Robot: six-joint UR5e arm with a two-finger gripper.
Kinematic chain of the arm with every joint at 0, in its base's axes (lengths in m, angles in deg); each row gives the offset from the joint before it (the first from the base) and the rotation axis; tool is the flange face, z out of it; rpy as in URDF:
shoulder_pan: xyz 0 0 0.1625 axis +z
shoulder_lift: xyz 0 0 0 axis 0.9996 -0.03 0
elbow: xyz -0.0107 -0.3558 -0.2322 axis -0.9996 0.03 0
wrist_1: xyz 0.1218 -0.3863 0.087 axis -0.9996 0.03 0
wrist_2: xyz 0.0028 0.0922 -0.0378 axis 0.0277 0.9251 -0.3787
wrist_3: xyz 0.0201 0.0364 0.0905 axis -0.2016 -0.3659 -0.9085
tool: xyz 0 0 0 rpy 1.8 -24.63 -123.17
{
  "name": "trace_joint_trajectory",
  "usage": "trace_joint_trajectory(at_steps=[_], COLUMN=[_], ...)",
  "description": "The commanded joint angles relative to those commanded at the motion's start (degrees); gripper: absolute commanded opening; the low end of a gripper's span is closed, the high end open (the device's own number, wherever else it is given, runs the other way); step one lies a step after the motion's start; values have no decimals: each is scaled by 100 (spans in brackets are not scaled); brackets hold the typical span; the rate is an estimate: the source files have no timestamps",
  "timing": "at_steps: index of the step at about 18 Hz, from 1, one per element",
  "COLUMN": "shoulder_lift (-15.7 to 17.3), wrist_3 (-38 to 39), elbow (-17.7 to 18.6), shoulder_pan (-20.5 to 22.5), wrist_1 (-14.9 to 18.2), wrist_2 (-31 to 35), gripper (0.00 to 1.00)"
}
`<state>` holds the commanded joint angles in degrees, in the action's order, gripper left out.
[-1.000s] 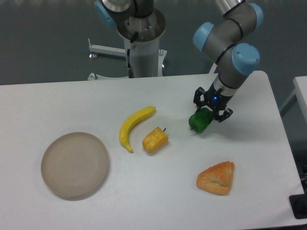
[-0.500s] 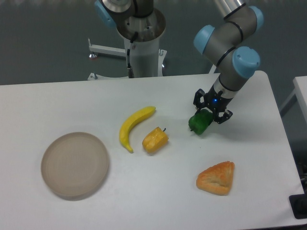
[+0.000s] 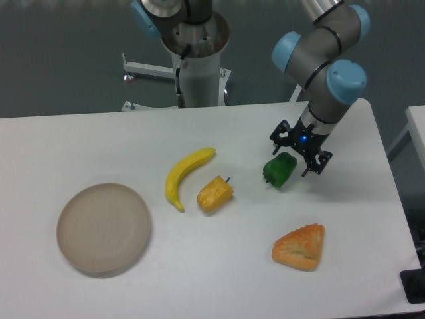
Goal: Place the green pepper on the table
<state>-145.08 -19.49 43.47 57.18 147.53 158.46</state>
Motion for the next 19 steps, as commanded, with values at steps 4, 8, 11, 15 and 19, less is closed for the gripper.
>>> trace_joint_trajectory(at_steps=[4, 8, 11, 15, 19], shoulder_lift=[-52, -395, -579, -773, -852], wrist_3=[-35, -53, -70, -105, -88], elbow=[-492, -1204, -1608, -1890, -1987], shoulder_pan=[-325, -562, -642, -791, -800], wrist_1=[0, -44, -53, -70, -70], wrist_2=[685, 941, 1134, 1266, 1266], gripper=[100, 100, 100, 100, 100])
